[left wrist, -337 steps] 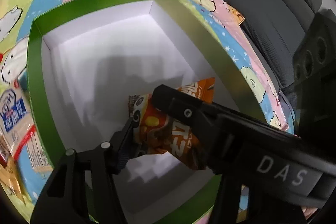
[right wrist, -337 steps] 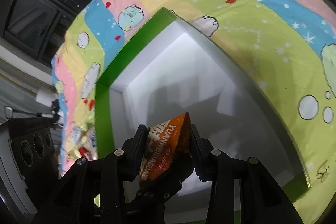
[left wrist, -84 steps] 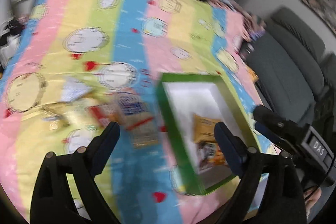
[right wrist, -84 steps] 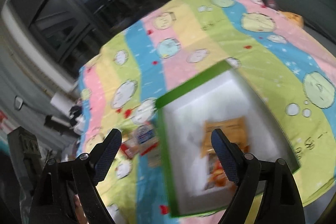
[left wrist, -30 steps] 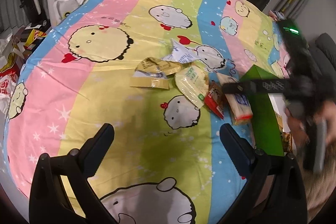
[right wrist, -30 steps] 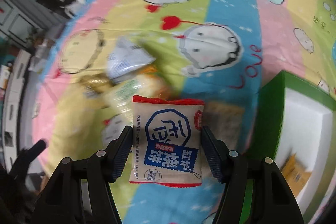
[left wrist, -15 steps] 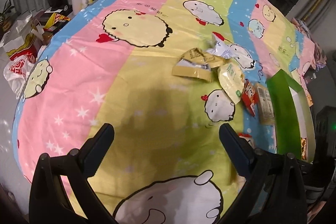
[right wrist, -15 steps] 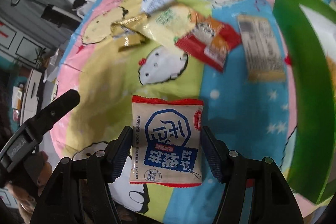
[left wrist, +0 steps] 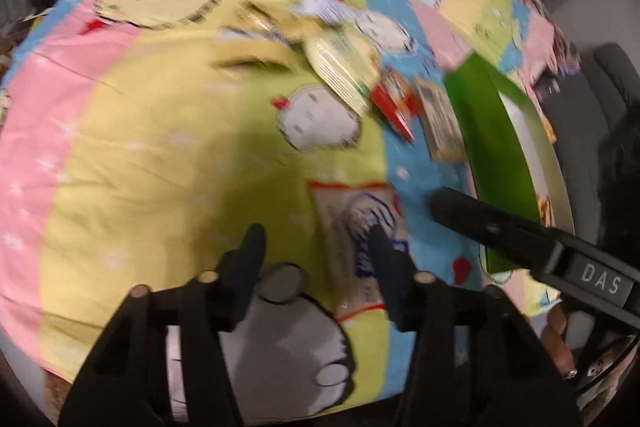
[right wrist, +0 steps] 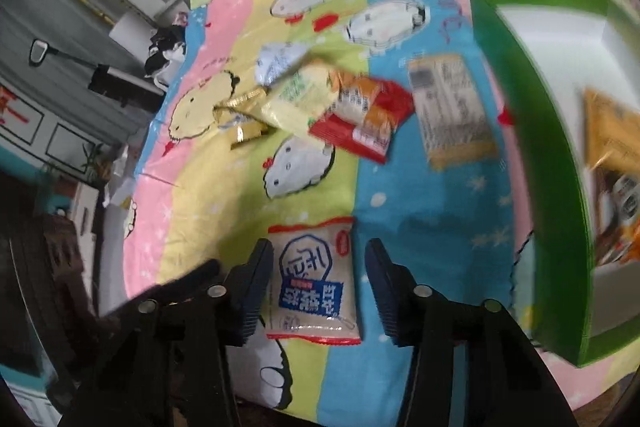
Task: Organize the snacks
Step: 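Carry the white-blue biscuit packet into the green box and release it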
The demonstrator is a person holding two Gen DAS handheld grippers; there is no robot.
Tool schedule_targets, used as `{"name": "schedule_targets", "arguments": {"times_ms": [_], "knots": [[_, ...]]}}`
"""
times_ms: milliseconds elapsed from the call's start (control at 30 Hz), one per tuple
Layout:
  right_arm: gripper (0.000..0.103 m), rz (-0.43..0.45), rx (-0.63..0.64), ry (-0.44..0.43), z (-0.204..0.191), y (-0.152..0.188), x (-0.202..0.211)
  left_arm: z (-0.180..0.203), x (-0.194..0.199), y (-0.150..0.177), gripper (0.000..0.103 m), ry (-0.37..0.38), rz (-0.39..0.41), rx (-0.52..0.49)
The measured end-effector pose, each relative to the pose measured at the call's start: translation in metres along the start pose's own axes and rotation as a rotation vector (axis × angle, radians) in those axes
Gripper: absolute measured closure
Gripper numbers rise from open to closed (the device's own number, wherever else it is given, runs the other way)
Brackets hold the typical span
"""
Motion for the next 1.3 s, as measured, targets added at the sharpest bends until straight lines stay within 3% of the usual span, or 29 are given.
{"name": "schedule_targets", "arguments": {"times_ms": [200,300,500,667,933,1100,1300], "knots": [[0.054,-0.080,-0.010,-0.002,0.004,0.013,-0.030,0.009,-0.021,0.010,0.060,-0.024,-0.045,-0.027],[0.060,-0.083,-0.007,-0.022,0.002,0.015,-0.036,0.013,-0.023,0.011,0.070,0.002,-0.046,-0.038],[0.062,-0.063,-0.006,-0.013,0.001,0.016,-0.033,0.022,-0.020,0.012,0.073,-0.015,-0.023,-0.065],[0.062,0.042,-0.003,-0.034,0.002,0.004,0.004,0.054,0.003,-0.002,0.074,-0.014,0.065,-0.142],[0.062,0.289,-0.009,-0.015,0.022,-0.024,0.096,0.131,0.035,-0.028,0.075,0.056,0.213,-0.315],[0.062,0.395,-0.052,0.028,0.053,-0.042,0.132,0.179,0.028,-0.044,0.075,0.111,0.231,-0.392],[0.062,0.461,-0.127,0.081,0.103,-0.064,0.150,0.225,-0.009,-0.061,0.076,0.165,0.209,-0.466]]}}
Point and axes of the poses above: each gripper's, at about its wrist camera, not at the fingertips, and x roughly against the way its jaws point, z to its right, y to its underside, the point moved 6 cm from there along -x, roughly the way its jaws point, and after that the axes turned 8 degrees about y, right-handed, at the moved point
